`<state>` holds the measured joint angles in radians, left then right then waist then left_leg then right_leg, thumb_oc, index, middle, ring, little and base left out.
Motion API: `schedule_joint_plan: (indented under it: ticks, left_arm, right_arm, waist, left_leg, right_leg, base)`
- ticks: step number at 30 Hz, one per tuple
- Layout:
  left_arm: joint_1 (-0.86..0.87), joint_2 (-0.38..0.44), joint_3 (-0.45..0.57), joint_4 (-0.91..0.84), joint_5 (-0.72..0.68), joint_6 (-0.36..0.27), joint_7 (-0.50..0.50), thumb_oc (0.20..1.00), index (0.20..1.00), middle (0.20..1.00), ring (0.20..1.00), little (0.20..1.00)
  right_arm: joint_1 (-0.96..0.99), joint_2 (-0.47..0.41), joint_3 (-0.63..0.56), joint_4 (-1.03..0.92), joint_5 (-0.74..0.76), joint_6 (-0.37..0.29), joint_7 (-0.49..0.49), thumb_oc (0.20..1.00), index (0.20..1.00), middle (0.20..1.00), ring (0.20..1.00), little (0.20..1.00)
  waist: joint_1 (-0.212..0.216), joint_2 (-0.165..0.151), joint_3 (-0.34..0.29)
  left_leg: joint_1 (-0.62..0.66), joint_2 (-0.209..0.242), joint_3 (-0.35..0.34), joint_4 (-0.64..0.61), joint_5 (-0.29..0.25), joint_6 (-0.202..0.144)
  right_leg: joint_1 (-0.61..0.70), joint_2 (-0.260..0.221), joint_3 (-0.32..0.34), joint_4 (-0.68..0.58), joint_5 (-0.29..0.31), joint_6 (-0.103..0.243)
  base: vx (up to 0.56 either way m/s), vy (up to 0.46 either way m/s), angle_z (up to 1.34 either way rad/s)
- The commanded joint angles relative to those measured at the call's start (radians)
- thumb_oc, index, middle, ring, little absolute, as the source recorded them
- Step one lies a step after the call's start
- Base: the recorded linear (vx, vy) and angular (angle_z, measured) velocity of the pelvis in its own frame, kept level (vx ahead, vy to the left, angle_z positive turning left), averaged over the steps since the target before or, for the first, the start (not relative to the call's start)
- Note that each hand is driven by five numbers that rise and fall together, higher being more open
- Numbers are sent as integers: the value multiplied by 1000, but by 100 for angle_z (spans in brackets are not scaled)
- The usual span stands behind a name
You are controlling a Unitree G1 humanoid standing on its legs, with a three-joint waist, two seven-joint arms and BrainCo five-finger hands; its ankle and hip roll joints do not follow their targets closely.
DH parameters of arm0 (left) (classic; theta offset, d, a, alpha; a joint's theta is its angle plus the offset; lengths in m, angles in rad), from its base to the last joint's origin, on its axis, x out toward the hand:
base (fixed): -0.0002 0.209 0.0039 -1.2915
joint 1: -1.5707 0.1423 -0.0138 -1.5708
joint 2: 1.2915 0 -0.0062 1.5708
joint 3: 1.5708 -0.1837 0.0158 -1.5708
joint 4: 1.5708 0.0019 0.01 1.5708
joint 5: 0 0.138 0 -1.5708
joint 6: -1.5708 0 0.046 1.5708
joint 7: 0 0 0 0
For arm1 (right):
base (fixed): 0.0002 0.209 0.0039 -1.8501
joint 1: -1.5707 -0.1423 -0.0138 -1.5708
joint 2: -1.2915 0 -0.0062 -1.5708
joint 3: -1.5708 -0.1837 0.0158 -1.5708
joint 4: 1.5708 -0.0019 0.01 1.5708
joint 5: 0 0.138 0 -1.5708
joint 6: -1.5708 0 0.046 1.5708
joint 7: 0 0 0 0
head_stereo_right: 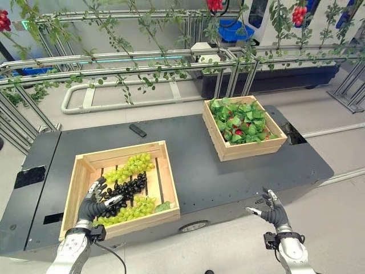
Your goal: Pick up the fruits from the basket on one side to the basket on the other side
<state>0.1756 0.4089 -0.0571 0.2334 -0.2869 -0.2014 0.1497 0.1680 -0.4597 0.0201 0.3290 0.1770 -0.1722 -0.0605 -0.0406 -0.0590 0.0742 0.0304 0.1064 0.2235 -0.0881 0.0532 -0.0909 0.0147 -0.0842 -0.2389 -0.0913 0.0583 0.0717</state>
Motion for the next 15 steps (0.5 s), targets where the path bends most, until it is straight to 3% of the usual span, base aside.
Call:
schedule_joint_plan:
  ticks: [1,15]
  left_arm:
    - [-10,34,37,16,62,-36,7,1000,1000,1000,1000,1000]
    - [-27,49,-11,30,80,-36,-4,1000,1000,1000,1000,1000]
  right_arm:
    - [-44,-3,11,0,-9,-36,7,1000,1000,1000,1000,1000]
    - [-58,0,67,-24,-35,-45,18,1000,1000,1000,1000,1000]
  waist:
    - [16,-39,-15]
    - [48,-43,14]
  left_leg:
    - [3,-8,-10,8,-23,13]
    - [-47,-15,-92,7,2,8]
  right_leg:
    - [-21,-35,20,47,-14,82]
    - [-22,-45,-58,70,-37,75]
  base:
    - [30,18,2]
    - [2,-4,21]
